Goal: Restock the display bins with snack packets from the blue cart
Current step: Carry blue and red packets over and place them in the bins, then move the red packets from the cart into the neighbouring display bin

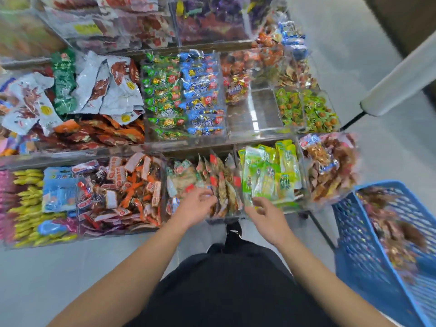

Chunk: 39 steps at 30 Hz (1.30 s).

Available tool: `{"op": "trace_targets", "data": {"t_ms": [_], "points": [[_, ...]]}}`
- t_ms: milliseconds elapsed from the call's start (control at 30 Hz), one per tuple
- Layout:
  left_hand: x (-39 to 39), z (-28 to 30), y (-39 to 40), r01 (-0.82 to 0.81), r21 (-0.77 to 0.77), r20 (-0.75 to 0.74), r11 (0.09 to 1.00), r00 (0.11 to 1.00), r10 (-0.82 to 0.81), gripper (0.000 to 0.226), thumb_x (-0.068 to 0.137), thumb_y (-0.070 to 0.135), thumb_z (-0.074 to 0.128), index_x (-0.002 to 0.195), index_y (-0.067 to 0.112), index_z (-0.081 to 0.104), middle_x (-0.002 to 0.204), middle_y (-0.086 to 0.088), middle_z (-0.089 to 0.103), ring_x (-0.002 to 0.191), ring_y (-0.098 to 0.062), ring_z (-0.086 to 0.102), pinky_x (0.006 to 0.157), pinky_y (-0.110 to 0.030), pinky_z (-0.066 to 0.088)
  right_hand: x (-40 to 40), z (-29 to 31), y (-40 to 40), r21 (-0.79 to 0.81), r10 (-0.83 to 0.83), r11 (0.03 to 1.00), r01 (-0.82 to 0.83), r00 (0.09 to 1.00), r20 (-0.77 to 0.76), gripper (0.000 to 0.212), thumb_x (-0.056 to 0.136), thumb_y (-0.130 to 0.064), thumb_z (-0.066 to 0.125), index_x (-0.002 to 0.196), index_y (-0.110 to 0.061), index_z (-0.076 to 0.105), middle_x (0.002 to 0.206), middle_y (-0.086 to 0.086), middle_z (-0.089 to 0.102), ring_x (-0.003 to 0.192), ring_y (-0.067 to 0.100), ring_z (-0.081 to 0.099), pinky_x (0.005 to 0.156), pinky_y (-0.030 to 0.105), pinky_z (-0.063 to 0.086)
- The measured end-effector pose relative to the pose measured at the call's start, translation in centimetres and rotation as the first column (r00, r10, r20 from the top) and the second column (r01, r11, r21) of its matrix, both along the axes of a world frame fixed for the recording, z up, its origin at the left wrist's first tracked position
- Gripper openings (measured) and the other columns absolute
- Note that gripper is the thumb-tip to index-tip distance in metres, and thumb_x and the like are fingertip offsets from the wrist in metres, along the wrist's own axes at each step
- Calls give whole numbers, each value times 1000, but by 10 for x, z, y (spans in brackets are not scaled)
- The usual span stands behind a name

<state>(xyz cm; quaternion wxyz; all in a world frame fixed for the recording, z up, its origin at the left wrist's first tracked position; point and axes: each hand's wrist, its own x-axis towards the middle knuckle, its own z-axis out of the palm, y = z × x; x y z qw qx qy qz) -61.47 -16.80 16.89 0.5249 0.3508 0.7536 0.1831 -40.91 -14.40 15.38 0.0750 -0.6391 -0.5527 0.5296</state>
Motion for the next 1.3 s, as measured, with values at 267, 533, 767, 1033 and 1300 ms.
{"op": "trace_targets", "data": {"t_ms": [267, 533, 767, 1033, 1300], "points": [[58, -20, -55, 196, -209, 169, 958, 972, -162, 34, 100, 21, 54, 134, 16, 54, 114, -7, 66, 85, -21, 64, 82, -40, 57, 72, -23, -123, -163, -359, 916, 365, 931, 67, 31, 93, -33, 63, 121, -22, 61, 118, -7, 62, 104, 8, 57, 87, 20, 36], [149, -37, -66, 463, -251, 182, 850, 885, -429, 28, 100, 13, 51, 127, 9, 55, 97, -8, 65, 69, -21, 58, 55, -25, 45, 143, -30, -192, -204, -659, 726, 656, 750, 66, 25, 93, -31, 63, 117, -23, 60, 121, -2, 62, 111, 11, 58, 95, 25, 42], [261, -40, -61, 611, -257, 147, 749, 791, -594, 25, 100, 5, 46, 123, 8, 54, 90, -10, 61, 59, -18, 51, 53, -26, 37, 237, -27, -218, -187, -832, 542, 820, 554, 18, 25, 94, -34, 61, 117, -27, 59, 111, -10, 63, 97, 9, 60, 75, 15, 42], [378, -40, -41, 682, -176, 146, 710, 731, -666, 25, 103, 12, 47, 126, 10, 56, 91, -5, 66, 63, -16, 57, 54, -23, 45, 334, -33, -214, -198, -933, 360, 912, 349, -86, 21, 90, -31, 62, 111, -26, 62, 114, -6, 66, 104, 9, 62, 102, 39, 47], [464, -45, 22, 707, -131, 166, 695, 706, -688, 20, 102, 24, 50, 119, 23, 60, 101, -3, 73, 75, -16, 67, 71, -30, 57, 403, -41, -173, -226, -967, 245, 943, 222, -123, 23, 86, -40, 63, 107, -32, 63, 114, -8, 66, 107, 11, 62, 102, 43, 48]]}}
